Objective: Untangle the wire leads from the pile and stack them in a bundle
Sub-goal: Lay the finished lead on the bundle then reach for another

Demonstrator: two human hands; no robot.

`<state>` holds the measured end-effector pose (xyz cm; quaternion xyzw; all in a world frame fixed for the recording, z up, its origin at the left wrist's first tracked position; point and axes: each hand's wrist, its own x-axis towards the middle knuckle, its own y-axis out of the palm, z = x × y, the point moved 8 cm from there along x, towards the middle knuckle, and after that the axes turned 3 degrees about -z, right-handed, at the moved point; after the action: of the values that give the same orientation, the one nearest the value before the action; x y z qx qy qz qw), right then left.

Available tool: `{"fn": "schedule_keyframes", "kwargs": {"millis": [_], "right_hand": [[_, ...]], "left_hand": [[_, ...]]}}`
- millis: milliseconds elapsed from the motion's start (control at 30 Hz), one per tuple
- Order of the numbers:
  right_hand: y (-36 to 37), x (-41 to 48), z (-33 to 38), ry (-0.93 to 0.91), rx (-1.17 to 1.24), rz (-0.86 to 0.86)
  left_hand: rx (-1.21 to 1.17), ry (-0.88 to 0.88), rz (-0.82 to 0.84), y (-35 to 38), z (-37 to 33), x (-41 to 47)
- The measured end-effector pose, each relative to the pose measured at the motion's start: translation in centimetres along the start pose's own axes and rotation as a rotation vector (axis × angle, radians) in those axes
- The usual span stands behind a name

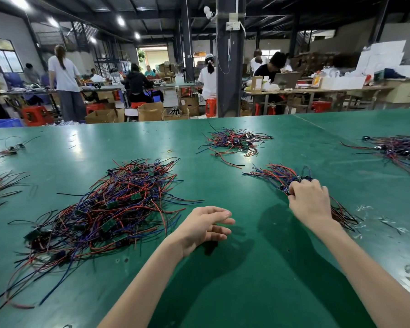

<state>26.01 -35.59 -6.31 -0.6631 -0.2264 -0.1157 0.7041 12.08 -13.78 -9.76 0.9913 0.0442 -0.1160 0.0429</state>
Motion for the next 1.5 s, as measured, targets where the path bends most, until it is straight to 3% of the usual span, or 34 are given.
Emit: {"fn": "schedule_keyframes", "kwargs": {"millis": [67, 167, 267, 400, 533, 733, 900, 1233, 1333, 1400, 1500], "right_hand": [[-0.2, -0.5, 1.7, -0.051, 0.041, -0.029], [0.3, -1.8, 4.6, -0.155, 0.087, 0.022], [0.9, -2.7, 6.2, -0.222, 0.112, 0.057], [0.5, -2.6, 6.4, -0.224, 0.216, 0.005], [1.0, -2.8, 6.9, -0.233, 0.262, 0.037], [1.0, -2.9, 6.9, -0.235, 0.347, 0.006], [1.0, -2.9, 6.9, -0.234, 0.369, 0.009], [1.0, -3.0, 6.8, -0.232, 0.41, 0.028], [1.0, -3.0, 6.8, -0.223, 0.412, 0.026], [1.0, -3.0, 6.8, -0.22, 0.423, 0.031], [1.0, -3.0, 6.9, -0.228, 0.43, 0.037]], "left_hand": [[0.09, 0.185, -0.12, -0.8, -1.6, -0.3], [0.369, 0.575, -0.427, -3.1, -5.5, -2.1], [0.437, 0.692, -0.639, -7.1, -8.8, -3.5], [0.841, 0.478, -0.782, -14.9, -10.5, -3.4], [1.241, 0.119, -0.63, -20.3, -8.3, -2.5], [1.44, 0.146, -0.721, -21.0, -8.7, -2.6], [1.401, 0.119, -0.745, -21.3, -8.9, -2.9], [0.918, 0.559, -0.97, -19.8, -13.1, -5.6], [0.931, 0.622, -0.972, -19.0, -14.6, -6.1], [1.047, 0.457, -0.885, -19.4, -14.0, -5.0], [1.327, -0.062, -0.574, -20.0, -10.1, -3.0]]}}
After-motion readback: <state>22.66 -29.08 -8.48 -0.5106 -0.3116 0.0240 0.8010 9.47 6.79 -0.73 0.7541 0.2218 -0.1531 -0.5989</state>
